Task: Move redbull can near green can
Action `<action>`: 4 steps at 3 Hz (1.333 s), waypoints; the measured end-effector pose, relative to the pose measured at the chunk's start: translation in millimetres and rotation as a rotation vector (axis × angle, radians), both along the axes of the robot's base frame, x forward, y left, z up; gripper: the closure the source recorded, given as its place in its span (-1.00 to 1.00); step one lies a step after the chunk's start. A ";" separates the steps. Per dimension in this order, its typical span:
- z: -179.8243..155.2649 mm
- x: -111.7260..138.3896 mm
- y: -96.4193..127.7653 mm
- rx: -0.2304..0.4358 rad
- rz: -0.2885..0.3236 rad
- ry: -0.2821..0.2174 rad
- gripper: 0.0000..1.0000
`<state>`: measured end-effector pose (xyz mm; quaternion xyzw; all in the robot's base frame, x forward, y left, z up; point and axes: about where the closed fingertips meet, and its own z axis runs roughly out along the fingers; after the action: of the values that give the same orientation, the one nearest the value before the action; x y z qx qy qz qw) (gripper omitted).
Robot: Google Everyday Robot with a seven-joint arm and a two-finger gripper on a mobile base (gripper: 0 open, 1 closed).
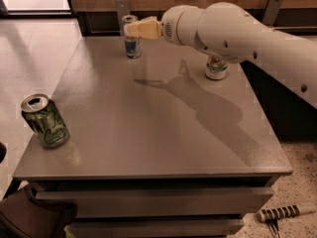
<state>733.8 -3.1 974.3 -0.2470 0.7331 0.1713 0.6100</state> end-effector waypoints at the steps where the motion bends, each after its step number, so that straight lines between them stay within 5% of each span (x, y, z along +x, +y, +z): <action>1: -20.9 21.4 15.4 0.063 0.009 0.014 -1.00; 4: -63.6 71.5 68.7 0.121 0.122 0.020 -1.00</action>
Offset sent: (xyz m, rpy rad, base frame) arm 0.0698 0.0599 -0.0595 0.1413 0.0177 0.0872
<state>805.3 65.6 910.7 -0.2523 0.7110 0.2547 0.6050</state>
